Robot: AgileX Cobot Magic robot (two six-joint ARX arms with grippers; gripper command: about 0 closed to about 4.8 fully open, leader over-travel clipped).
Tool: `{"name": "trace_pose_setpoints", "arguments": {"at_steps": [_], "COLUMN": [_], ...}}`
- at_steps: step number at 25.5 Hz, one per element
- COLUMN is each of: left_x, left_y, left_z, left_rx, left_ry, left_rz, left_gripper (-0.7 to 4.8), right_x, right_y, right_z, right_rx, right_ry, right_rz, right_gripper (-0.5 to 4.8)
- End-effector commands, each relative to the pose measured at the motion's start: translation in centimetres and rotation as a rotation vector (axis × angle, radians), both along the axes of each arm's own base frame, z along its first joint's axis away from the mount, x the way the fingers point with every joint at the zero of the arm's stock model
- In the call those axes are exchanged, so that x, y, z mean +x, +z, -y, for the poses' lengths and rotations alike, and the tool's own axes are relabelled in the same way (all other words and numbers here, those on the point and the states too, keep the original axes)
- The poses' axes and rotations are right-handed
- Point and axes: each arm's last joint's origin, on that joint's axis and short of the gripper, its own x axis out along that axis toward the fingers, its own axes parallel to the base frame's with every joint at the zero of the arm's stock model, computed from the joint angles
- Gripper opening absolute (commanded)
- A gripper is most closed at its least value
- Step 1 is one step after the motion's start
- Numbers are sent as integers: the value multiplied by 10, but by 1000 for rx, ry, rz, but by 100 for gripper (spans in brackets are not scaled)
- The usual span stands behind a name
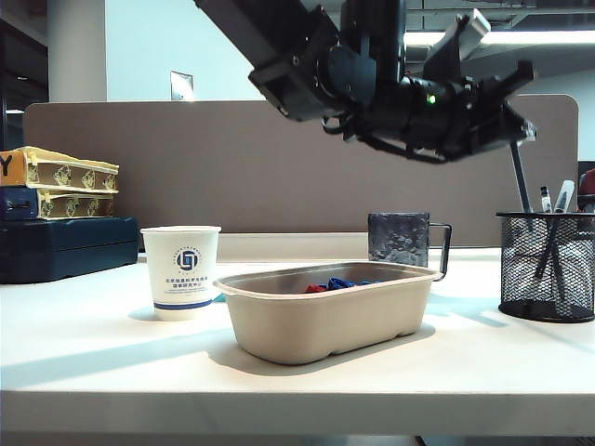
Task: Pick up one pen and put it in the pen container.
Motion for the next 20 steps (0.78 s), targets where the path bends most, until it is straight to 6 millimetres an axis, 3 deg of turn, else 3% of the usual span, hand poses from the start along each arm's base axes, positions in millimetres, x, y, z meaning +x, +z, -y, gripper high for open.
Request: {"name": "trace_pose_setpoints", "arguments": {"at_steps": [1,18,20], "left_x": [0,3,3], "left_y": [-4,-19,-19], "left_z": [2,2,2], "left_rx": [6,56,56], "left_ry": [-2,16,14], "left_rz": [0,-37,-37], "left_gripper": [-6,0,35], "right_x": [-2,-3,-3], "right_y": [3,3,3], "right_z": [0,-1,-1], "right_rx": [-5,-4,-5], "right_ry": [0,2,2], "right_rz": [14,9,10], "right_gripper": [-6,-6,-6]}}
